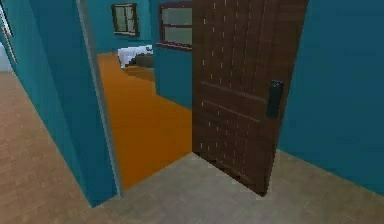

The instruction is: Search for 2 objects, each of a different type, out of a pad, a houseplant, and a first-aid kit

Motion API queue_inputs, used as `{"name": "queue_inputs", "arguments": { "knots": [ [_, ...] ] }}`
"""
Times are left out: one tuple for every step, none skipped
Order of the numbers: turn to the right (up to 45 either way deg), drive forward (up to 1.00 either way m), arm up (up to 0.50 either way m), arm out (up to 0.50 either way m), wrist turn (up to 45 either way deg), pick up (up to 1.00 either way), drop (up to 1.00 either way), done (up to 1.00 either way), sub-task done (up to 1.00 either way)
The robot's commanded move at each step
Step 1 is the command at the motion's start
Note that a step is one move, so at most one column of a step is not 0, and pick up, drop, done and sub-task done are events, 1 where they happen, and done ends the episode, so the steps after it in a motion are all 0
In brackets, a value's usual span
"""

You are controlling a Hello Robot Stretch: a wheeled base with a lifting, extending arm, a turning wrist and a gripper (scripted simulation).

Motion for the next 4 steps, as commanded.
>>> {"name": "queue_inputs", "arguments": {
  "knots": [
    [0.0,0.30,0.00,0.00,0.0,0.00,0.00,0.00,0.00],
    [-45.0,0.00,0.00,0.00,0.0,0.00,0.00,0.00,0.00],
    [0.0,0.80,0.00,0.00,0.0,0.00,0.00,0.00,0.00],
    [-45.0,0.00,0.00,0.00,0.0,0.00,0.00,0.00,0.00]
  ]
}}
